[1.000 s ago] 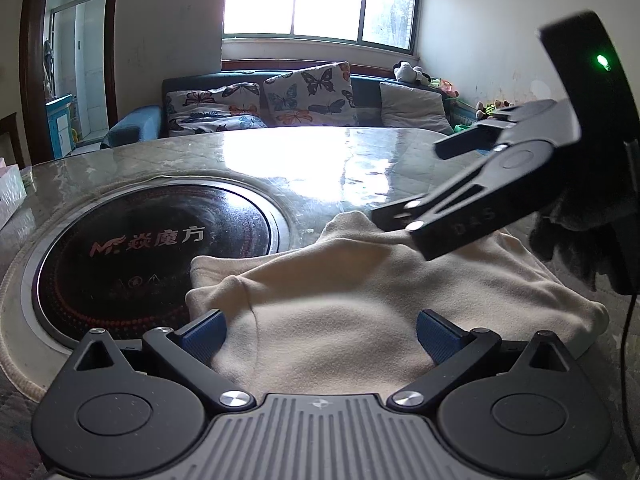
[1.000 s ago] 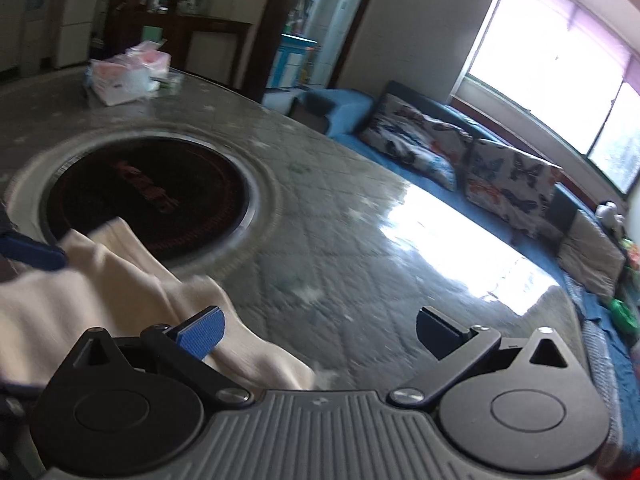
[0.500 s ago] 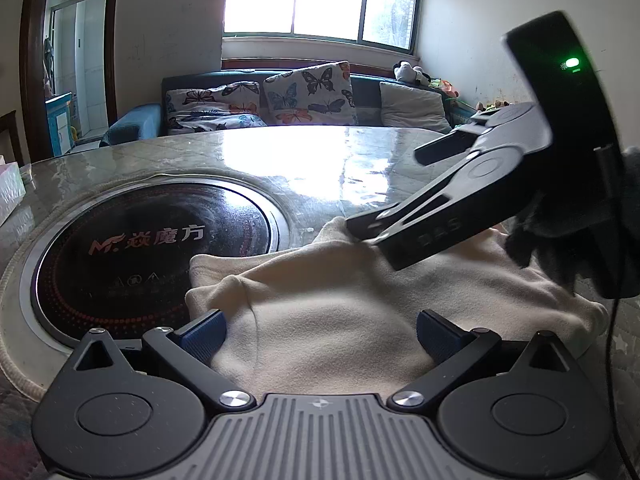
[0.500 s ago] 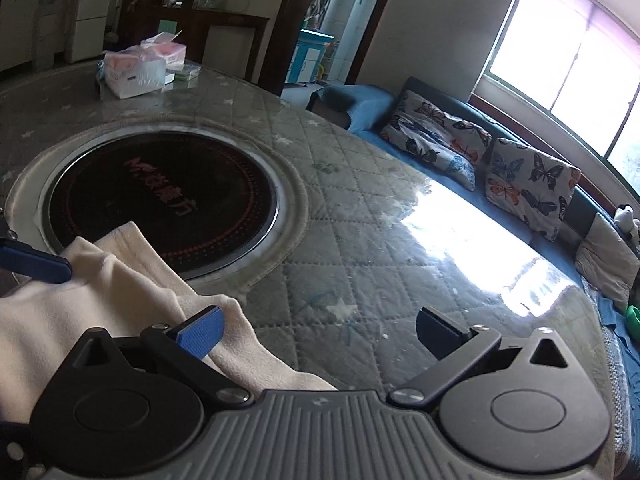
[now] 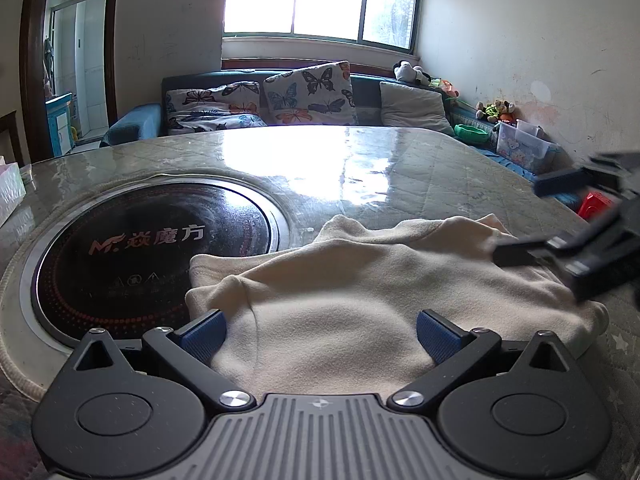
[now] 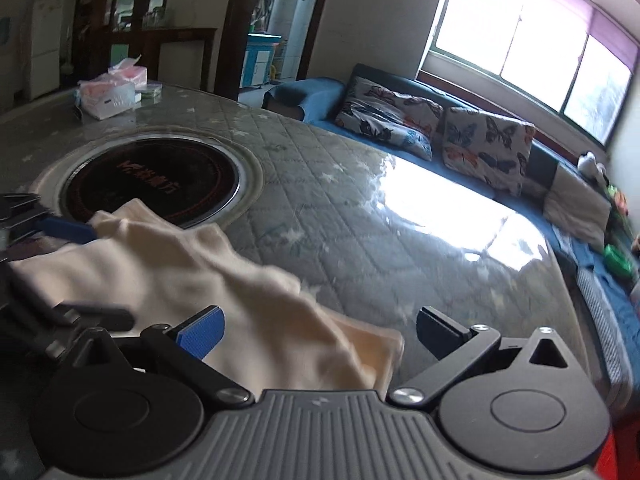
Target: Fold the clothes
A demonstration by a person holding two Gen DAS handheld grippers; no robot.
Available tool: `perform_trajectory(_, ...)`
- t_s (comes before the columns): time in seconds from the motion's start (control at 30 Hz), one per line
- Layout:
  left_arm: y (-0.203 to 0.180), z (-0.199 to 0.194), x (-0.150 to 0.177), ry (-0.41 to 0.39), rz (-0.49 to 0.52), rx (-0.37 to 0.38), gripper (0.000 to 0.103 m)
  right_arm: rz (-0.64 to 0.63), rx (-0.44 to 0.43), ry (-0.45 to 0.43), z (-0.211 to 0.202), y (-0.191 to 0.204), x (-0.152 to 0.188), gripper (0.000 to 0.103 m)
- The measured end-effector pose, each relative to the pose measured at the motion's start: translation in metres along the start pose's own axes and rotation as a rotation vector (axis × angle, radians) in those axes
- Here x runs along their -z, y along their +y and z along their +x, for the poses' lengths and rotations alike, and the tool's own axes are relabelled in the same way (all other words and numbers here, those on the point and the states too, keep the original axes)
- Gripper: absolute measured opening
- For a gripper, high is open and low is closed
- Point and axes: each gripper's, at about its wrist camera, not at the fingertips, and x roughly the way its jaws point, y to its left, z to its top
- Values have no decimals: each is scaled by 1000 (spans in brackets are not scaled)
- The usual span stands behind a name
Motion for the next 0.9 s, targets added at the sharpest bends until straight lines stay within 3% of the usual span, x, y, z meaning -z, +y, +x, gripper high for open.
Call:
perform_trajectory(0.4,0,1,0,1,6,-3,103,107,-97,-66,-39,28,40,103)
perform_trajectory(0.63,-1,2,0,2,7,-4,103,154,-144,-16,-35,30,59,103)
perform_trajectory(0.9,-1,2,0,2,7,-3,103,154,-188,-60,-50,30,54,103)
